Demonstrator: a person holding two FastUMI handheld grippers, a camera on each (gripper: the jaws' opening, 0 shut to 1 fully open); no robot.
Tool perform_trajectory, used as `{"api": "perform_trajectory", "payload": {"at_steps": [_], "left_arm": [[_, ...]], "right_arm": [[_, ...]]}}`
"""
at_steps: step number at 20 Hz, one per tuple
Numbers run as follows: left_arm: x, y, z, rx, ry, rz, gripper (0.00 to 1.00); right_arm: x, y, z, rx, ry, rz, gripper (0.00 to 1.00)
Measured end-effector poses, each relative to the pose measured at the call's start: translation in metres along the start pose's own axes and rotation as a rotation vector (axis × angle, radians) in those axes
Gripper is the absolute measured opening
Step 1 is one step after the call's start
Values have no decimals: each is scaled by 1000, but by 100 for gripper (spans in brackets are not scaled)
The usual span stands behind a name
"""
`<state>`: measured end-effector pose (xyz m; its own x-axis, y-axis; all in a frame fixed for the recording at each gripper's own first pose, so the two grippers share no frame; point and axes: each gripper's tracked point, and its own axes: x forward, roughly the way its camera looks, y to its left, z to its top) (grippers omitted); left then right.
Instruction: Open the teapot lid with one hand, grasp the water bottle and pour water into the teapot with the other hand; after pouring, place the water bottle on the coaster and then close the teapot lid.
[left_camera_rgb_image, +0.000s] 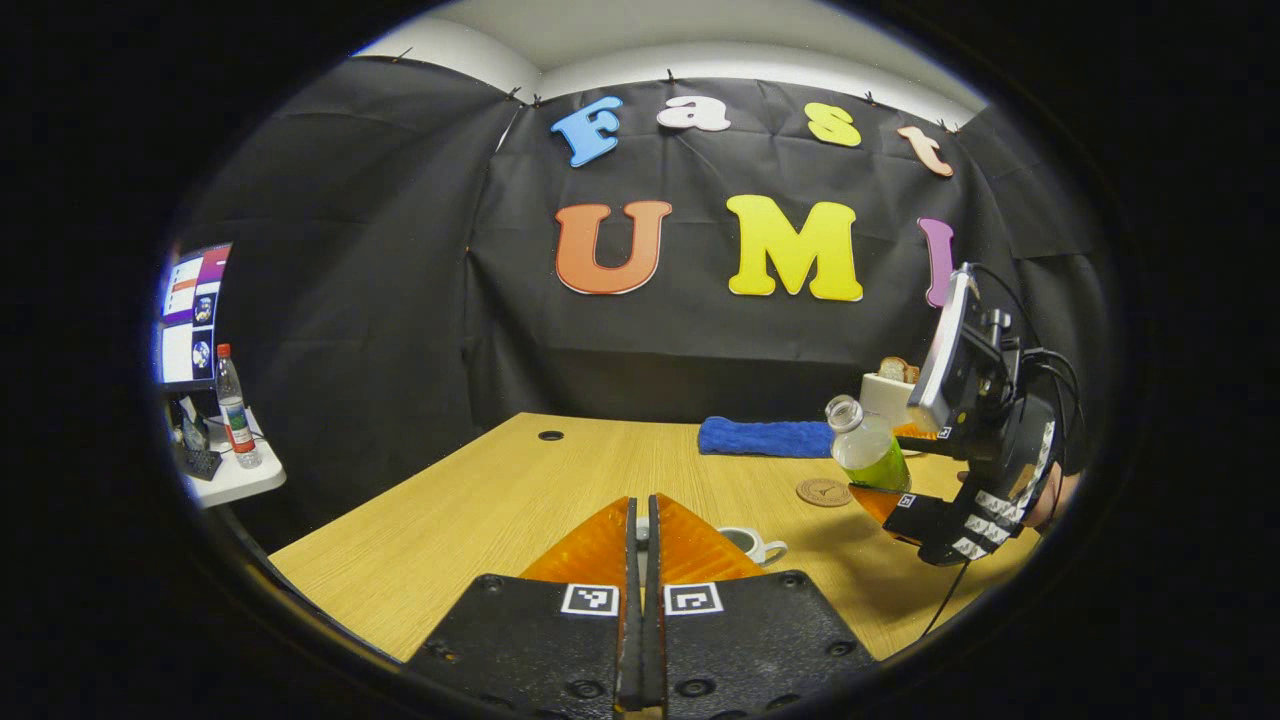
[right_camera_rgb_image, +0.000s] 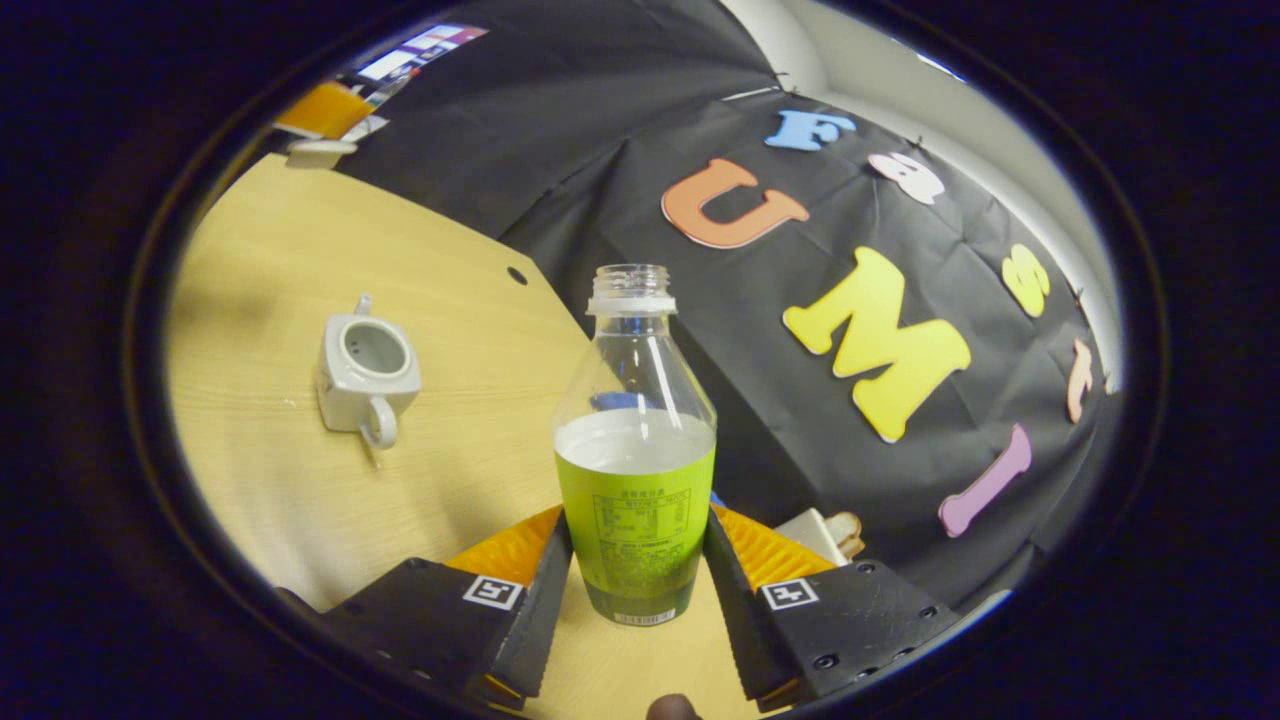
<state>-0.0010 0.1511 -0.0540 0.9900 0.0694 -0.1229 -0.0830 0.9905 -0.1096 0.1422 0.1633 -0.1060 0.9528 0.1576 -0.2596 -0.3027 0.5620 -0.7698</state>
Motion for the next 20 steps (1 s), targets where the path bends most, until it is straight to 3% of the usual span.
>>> {"api": "perform_trajectory", "payload": {"at_steps": [16, 20], "left_arm": [[-2, 20, -6, -16, 8, 26, 3], [-2, 22, -6, -20, 13, 28, 2]], "right_arm": [[16, 6, 32, -555, -114, -117, 71], [18, 10, 37, -637, -131, -122, 72]]}}
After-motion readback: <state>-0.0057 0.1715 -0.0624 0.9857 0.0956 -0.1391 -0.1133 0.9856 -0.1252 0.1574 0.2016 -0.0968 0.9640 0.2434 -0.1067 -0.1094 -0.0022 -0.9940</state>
